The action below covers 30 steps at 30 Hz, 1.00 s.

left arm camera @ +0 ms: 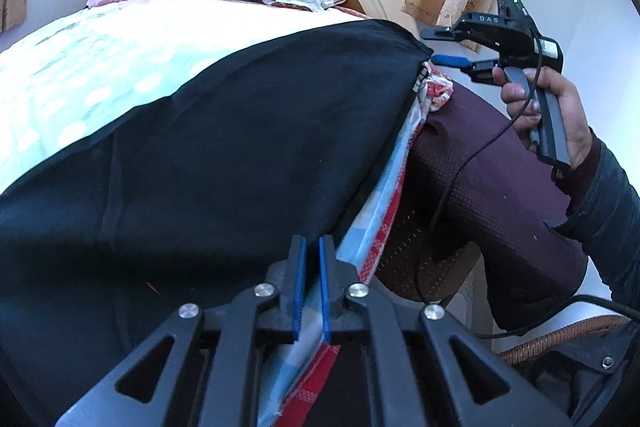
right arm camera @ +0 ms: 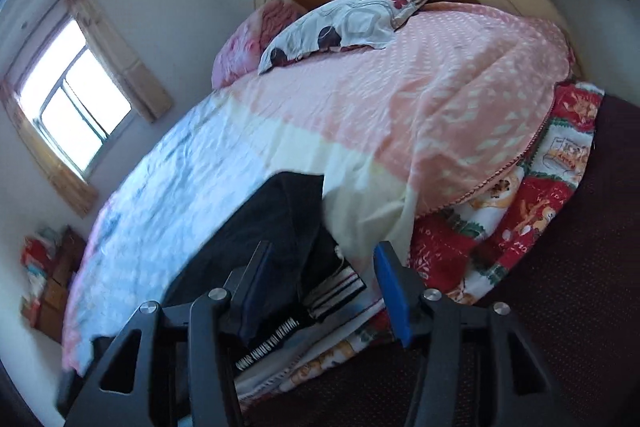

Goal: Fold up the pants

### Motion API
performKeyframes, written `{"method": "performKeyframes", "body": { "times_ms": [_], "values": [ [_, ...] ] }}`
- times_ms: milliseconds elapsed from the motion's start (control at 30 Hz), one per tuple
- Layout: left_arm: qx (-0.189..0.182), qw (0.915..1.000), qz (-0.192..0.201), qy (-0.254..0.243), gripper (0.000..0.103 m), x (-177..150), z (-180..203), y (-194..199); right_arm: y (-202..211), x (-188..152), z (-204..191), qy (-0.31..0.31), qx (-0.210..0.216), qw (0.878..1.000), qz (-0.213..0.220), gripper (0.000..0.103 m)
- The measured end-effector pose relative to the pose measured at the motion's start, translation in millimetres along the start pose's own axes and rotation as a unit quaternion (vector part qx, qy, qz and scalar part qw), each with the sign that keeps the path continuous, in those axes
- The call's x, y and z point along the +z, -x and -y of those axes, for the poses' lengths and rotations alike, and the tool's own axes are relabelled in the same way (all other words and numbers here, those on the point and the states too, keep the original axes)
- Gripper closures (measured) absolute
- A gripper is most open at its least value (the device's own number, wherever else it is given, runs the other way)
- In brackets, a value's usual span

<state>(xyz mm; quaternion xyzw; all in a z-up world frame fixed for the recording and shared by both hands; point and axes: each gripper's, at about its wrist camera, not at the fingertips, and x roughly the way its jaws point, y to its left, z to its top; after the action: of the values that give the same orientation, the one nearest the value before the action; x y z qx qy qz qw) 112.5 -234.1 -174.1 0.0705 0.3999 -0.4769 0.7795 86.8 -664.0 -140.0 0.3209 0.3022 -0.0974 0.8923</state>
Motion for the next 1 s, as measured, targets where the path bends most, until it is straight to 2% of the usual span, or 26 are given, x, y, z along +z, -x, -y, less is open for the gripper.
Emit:
{"method": "performKeyframes", "body": {
  "times_ms": [67, 133, 167, 200, 233, 267, 367, 500, 567, 633, 667, 700, 767, 867, 933, 1000],
  "values": [
    [-0.001, 1.0000, 0.005, 0.001, 0.096, -0.2, -1.6, -0.4, -7.0, -1.8, 2.8, -0.013, 0.023, 1.000, -0.017, 0.050],
    [-0.002, 1.0000, 0.005, 0.002, 0.096, -1.2, -1.9, 0.1, -16.6, -4.8, 2.6, -0.016, 0.018, 0.999, -0.030, 0.055],
    [-0.003, 1.0000, 0.005, 0.001, 0.096, -0.7, -1.8, 0.2, -17.8, -5.4, 2.6, -0.015, 0.010, 0.999, -0.028, 0.078],
    [-0.003, 1.0000, 0.005, -0.001, 0.096, 0.1, -2.4, 0.6, -17.2, -6.5, 0.7, -0.010, 0.008, 1.000, -0.025, 0.087],
    [-0.004, 1.0000, 0.004, -0.003, 0.096, 0.1, -2.5, 1.2, -14.6, -6.6, -1.5, -0.005, 0.010, 1.000, -0.019, 0.087],
    [-0.007, 1.0000, 0.003, -0.007, 0.096, -0.1, -2.1, 2.1, -9.7, -7.1, -5.7, 0.003, 0.013, 1.000, -0.011, 0.092],
    [-0.010, 0.9998, 0.001, -0.015, 0.096, -3.2, -2.0, 5.1, 4.9, -11.8, -14.0, 0.028, 0.015, 0.999, 0.000, 0.093],
    [-0.018, 0.9998, -0.001, -0.010, 0.096, -3.5, -4.1, 3.2, -6.6, -16.8, 1.1, 0.029, -0.022, 0.999, -0.018, 0.093],
    [-0.020, 0.9998, 0.000, -0.009, 0.096, -3.2, -4.4, 4.6, -17.2, -19.0, 6.7, 0.021, -0.024, 0.999, -0.036, 0.092],
    [-0.021, 0.9998, 0.002, -0.003, 0.096, -2.2, -5.5, 8.2, -16.6, -18.6, 4.3, 0.032, -0.052, 0.998, -0.028, 0.079],
    [-0.025, 0.9997, 0.005, 0.001, 0.096, -1.3, -6.8, 10.9, -13.8, -17.3, 3.1, 0.036, -0.071, 0.997, -0.021, 0.061],
    [-0.027, 0.9996, 0.007, 0.003, 0.096, -1.1, -6.9, 12.2, -8.1, -14.7, 2.6, 0.039, -0.084, 0.996, -0.010, 0.053],
    [-0.028, 0.9995, 0.011, 0.007, 0.096, -1.0, -7.3, 16.0, 5.2, -6.4, 2.5, 0.032, -0.083, 0.996, 0.014, 0.053],
    [-0.033, 0.9992, 0.022, -0.001, 0.096, -0.7, -3.1, 21.5, 26.5, 14.3, -11.1, 0.055, -0.062, 0.995, 0.054, 0.053],
    [-0.029, 0.9991, 0.029, -0.005, 0.096, 0.6, -1.3, 22.6, 24.5, 33.4, -20.3, 0.065, -0.035, 0.996, 0.045, 0.053],
    [-0.019, 0.9992, 0.035, -0.009, 0.096, 2.7, -1.3, 23.1, 6.4, 54.9, -23.5, 0.061, -0.009, 0.998, 0.003, 0.053]
  ]
}}
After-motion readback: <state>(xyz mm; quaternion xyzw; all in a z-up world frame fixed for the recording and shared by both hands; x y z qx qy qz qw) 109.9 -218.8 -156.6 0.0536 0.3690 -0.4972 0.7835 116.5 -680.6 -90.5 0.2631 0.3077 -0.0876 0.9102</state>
